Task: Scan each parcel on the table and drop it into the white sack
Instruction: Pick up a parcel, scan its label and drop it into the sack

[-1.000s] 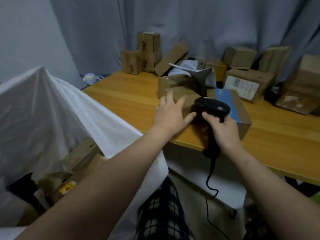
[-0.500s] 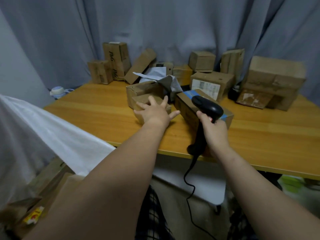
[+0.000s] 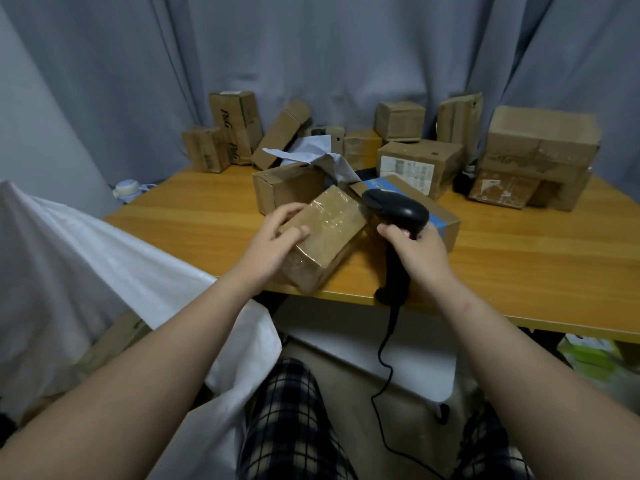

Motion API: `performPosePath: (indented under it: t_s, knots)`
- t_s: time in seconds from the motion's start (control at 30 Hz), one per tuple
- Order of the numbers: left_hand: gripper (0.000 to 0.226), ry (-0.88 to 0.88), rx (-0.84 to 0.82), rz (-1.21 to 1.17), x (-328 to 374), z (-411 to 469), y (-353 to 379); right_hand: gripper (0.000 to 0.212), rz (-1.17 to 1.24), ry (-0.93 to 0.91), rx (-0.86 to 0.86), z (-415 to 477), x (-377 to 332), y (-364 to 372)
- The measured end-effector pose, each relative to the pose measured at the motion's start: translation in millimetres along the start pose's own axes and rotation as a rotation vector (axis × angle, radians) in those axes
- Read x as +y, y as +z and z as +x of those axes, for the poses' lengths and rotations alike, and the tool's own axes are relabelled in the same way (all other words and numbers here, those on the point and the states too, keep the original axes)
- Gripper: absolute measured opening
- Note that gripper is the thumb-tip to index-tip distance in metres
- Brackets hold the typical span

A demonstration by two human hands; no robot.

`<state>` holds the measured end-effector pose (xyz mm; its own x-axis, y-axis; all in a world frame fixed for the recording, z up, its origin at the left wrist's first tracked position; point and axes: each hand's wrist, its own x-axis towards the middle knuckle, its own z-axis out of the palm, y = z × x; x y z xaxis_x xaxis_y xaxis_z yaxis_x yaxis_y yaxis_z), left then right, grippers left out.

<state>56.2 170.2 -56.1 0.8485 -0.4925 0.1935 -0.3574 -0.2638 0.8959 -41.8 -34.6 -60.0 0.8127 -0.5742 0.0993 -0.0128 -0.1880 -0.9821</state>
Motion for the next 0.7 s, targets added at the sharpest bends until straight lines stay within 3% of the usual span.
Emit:
performPosePath:
  t_s: [0.07, 0.17, 0.3, 0.37, 0.43, 0.53, 0.6, 0.7]
  knots:
    - [0.023, -0.073, -0.013, -0.024, 0, -2, 2, 0.026, 0.000, -0.074, 0.036, -9, 1, 5]
    - [0.023, 0.071, 0.131, 0.402, 7, 6, 4, 0.022, 0.049, -0.097, 0.051, -18, 6, 12]
    - [0.070, -0.045, -0.104, 0.890, 40, 7, 14, 0.006, 0.141, -0.030, -0.016, -24, 9, 9]
    - [0.072, -0.101, -0.202, 1.035, 48, 8, 16, 0.008, 0.152, 0.018, -0.023, -27, 14, 5]
    - [0.065, -0.138, -0.248, 0.977, 52, 8, 13, 0.008, 0.169, 0.035, -0.021, -30, 20, 2]
    - [0.054, -0.165, -0.226, 0.587, 55, 8, 0, 0.022, 0.195, -0.029, 0.008, -32, 26, -5]
    - [0.055, -0.108, -0.204, 0.595, 61, 9, -8, 0.038, 0.186, -0.141, 0.013, -33, 24, -11]
    - [0.076, 0.075, -0.125, 0.633, 79, 14, -9, 0.023, 0.200, -0.186, -0.041, -32, 11, -13]
